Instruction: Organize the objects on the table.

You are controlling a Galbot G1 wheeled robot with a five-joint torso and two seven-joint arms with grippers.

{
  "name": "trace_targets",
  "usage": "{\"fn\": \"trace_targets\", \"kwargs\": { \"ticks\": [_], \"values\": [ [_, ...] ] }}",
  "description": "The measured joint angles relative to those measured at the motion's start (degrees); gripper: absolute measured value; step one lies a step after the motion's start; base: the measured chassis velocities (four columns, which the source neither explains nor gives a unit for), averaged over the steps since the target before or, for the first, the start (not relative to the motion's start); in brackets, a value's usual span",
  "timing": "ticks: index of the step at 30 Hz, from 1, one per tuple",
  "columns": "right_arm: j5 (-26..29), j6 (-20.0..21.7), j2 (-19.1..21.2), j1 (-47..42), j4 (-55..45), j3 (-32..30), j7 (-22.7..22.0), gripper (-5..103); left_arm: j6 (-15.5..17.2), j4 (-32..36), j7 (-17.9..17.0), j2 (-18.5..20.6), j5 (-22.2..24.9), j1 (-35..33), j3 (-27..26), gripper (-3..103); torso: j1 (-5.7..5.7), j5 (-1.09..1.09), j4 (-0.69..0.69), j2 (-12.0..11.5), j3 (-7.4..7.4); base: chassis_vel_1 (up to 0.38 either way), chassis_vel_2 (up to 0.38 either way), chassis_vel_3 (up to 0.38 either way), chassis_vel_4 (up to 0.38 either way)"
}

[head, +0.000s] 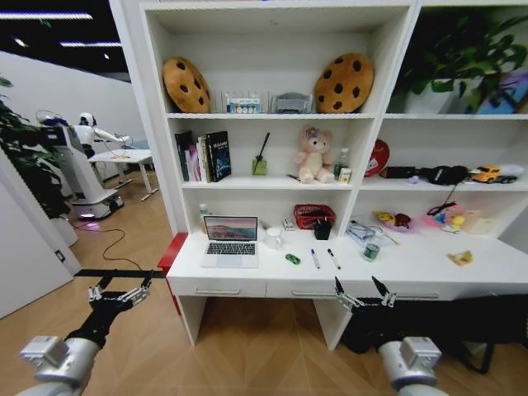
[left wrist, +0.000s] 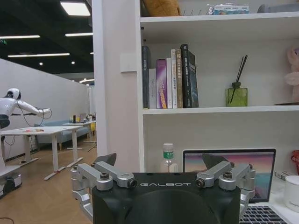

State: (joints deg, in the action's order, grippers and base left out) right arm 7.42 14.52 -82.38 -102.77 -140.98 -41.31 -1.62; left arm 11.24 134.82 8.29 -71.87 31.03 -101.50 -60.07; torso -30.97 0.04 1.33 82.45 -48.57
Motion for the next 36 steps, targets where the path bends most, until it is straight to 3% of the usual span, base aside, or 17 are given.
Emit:
{"fn": "trace_targets", "kwargs": {
  "ticks": [5,14,17,19,21,23,27,29,33,35,36],
  "values": [
    [-0.16,-0.58,-0.09,0.23,0.42,0.32,0.04,100,0.00,-0.23,-0.01,-0.14,0.01,0.43,0.17,100,-0.07,-0.05,0.00,-0.02,-0.03,-0.318,0.296,0.327,-0.321],
    [-0.37,-2.28,-0.39,0.34,1.96,0.80,1.19,100,0.68,-0.13,-1.45,-0.59,1.02,2.29,0.69,103,0.08,-0.05,0.00,0.03,0.03,-0.087,0.089,0.037,-0.046],
    [-0.47,-2.26,-0.45,0.48,2.12,0.92,1.08,100,0.73,-0.68,-1.78,-0.44,0.55,3.82,0.76,95,0.11,-0.03,-0.01,0.05,0.03,0.079,-0.075,-0.072,0.068],
    [-0.42,-1.92,-0.36,0.89,2.25,0.91,0.79,100,1.48,-1.19,-1.96,0.53,0.80,5.73,1.43,84,0.11,-0.04,-0.01,0.05,0.04,0.037,-0.041,-0.040,0.029],
    [-0.34,-1.77,-0.29,1.06,2.34,0.91,0.62,100,1.74,-1.29,-2.11,0.91,0.93,6.26,1.65,84,0.11,-0.03,-0.01,0.05,0.03,0.000,0.000,0.000,0.000],
    [0.40,-0.73,0.24,2.41,2.84,0.75,-0.19,100,3.01,-1.77,-2.80,3.08,1.07,8.77,3.08,68,0.04,-0.04,0.00,0.03,0.01,0.000,0.000,0.000,0.000],
    [1.18,0.34,1.07,3.76,3.47,0.51,-0.71,100,3.89,-2.23,-4.21,4.71,1.19,10.90,5.49,62,0.00,-0.04,0.01,0.01,0.00,0.000,0.000,0.000,0.000],
    [2.45,1.73,2.63,6.46,5.05,0.47,-1.26,100,5.21,-3.45,-6.88,6.62,1.32,14.43,11.51,46,0.00,-0.03,0.01,0.01,0.00,0.000,0.000,0.000,0.000],
    [3.27,2.35,3.85,8.73,6.72,0.91,-1.34,100,5.69,-4.50,-9.12,7.12,1.06,16.28,15.59,35,0.00,-0.03,0.01,0.01,0.00,0.000,0.000,0.000,0.000],
    [4.53,3.12,5.82,11.77,9.09,1.78,-1.21,100,6.67,-5.48,-13.63,7.15,0.99,18.26,20.49,24,0.01,-0.02,-0.04,0.01,0.00,0.000,0.000,0.000,0.000],
    [4.53,3.12,5.82,11.77,9.09,1.78,-1.21,100,6.67,-5.48,-13.63,7.15,0.99,18.26,20.49,24,0.01,-0.02,-0.04,0.01,0.00,0.000,0.000,0.000,0.000]
  ]
}}
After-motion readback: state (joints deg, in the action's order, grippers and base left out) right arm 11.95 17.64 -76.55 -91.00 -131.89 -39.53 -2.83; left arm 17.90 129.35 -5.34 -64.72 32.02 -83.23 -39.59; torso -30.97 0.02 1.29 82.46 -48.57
